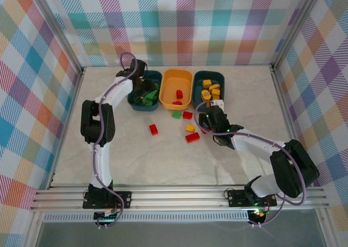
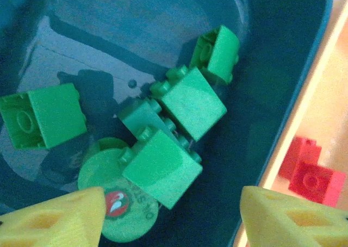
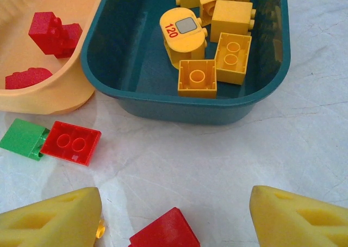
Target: Sort the legos into containers by color
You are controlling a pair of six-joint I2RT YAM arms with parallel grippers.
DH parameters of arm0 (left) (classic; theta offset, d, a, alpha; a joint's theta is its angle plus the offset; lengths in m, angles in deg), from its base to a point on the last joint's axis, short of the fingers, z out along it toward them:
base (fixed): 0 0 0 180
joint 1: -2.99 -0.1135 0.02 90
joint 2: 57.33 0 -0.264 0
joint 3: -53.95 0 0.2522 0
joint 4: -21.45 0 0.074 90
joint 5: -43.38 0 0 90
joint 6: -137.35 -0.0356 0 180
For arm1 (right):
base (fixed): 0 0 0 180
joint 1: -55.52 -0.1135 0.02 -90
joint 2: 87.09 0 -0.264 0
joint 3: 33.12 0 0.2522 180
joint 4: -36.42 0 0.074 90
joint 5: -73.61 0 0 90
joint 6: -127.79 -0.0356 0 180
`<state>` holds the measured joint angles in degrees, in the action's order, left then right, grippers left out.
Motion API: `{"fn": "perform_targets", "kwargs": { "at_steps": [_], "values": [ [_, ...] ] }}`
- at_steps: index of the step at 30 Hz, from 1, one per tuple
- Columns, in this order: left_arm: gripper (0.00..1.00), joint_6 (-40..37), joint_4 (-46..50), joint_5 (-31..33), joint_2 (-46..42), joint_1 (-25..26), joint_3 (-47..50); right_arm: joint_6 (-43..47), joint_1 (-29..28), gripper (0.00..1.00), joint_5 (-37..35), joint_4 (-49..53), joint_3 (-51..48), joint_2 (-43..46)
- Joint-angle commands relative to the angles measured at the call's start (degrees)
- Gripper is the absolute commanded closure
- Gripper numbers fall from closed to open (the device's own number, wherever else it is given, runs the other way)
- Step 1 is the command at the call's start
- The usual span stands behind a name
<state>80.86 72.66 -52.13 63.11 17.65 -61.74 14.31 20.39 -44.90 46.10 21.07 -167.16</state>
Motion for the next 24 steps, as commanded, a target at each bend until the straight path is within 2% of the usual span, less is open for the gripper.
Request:
{"fn": "perform_targets", "kwargs": {
  "at_steps": [1,5,8,10,14,19,24],
  "values": [
    [0.28,0.1,-2.8,-2.6,-9.1,3.1,5.9,-1.7,0.4,0.28,-0.8,-1.0,-0.2,0.2],
    [0.27,-1.5,-6.6,3.5,-14.7,13.4,14.2,-3.5,0.8,0.27,-2.5,-0.1,-0.6,0.8],
    [0.3,-5.3,-6.4,10.8,-13.8,20.4,16.1,-5.0,1.9,0.27,-2.6,0.4,-1.3,1.8],
    [0.33,-7.7,-6.3,13.9,-11.6,22.7,16.1,-5.8,2.5,0.25,-2.4,0.4,-1.8,2.5],
    [0.37,-12.9,-8.2,16.0,-8.4,24.2,16.2,-6.2,3.1,0.24,-1.4,0.3,-2.2,3.0],
    [0.37,-19.2,-11.0,15.6,-5.4,24.3,16.4,-6.1,3.2,0.24,-1.0,0.4,-2.1,3.2],
    [0.37,-21.7,-12.3,16.4,-1.4,24.3,15.0,-6.0,3.3,0.23,-0.5,0.1,-2.0,2.7]
  ]
}}
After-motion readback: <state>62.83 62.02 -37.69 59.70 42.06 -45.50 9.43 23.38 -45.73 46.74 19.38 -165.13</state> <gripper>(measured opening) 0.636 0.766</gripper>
